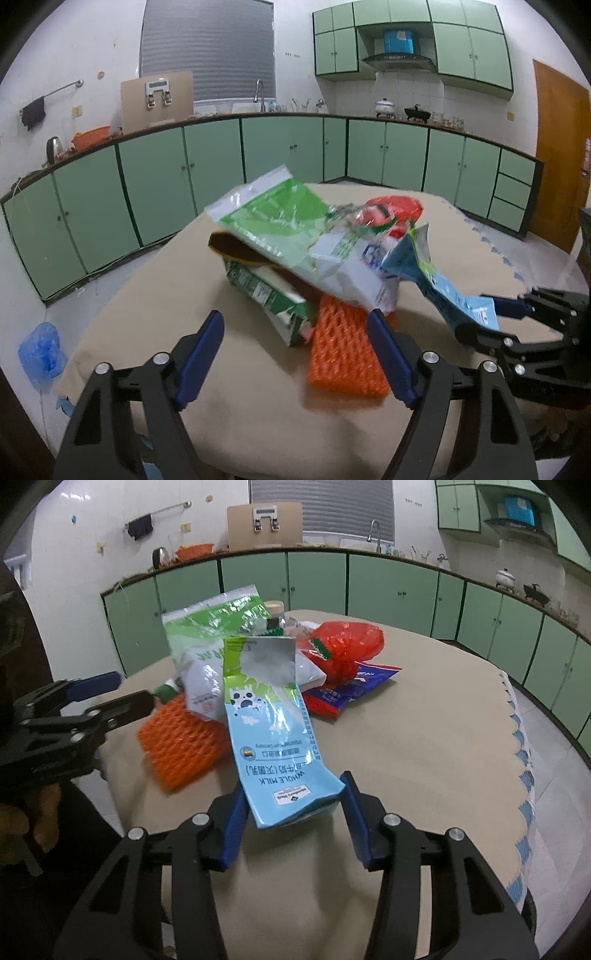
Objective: Collect trash
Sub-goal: 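Lift the blue milk carton with the right gripper while the left gripper grasps a clear plastic wrapper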
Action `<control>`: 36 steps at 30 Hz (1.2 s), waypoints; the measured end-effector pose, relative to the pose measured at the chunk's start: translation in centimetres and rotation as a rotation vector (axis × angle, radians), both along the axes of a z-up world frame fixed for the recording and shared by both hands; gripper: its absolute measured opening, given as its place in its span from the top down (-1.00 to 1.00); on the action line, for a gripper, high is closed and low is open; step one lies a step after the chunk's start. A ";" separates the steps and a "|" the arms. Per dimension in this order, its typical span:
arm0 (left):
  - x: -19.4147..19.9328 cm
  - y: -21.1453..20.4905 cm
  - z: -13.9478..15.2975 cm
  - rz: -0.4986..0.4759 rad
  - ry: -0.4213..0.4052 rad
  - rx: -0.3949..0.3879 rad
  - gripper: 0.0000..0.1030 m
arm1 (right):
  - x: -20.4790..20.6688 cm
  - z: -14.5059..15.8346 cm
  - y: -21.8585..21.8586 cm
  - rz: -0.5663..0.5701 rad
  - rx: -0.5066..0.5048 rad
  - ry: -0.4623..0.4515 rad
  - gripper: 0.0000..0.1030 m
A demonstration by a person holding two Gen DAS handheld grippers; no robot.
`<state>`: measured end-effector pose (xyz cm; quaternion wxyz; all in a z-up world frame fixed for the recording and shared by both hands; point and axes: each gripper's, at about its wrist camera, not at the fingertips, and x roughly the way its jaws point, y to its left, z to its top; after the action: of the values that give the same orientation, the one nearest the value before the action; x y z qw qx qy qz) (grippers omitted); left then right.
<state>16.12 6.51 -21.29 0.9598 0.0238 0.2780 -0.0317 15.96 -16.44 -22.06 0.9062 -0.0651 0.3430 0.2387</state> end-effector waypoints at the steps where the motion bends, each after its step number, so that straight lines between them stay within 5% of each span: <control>1: 0.0 -0.3 0.2 -0.005 -0.007 0.000 -0.52 | -0.4 0.3 -0.3 -0.001 0.007 -0.002 0.12; 18: 5.6 -6.4 1.8 -0.060 -0.062 -0.024 -0.52 | 1.1 2.0 -6.1 -0.177 0.051 -0.045 0.14; 30: 9.7 -7.2 1.8 -0.011 -0.005 -0.047 -0.52 | 6.7 1.5 -9.2 -0.289 0.100 -0.019 0.14; 36: 9.9 -6.8 1.5 -0.014 0.017 -0.050 0.24 | 6.8 1.4 -9.6 -0.293 0.105 -0.022 0.14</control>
<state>26.06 -0.30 -19.79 0.9574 0.0014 0.2852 -0.0457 22.77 -26.00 -20.66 0.9371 0.0307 0.3260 0.1208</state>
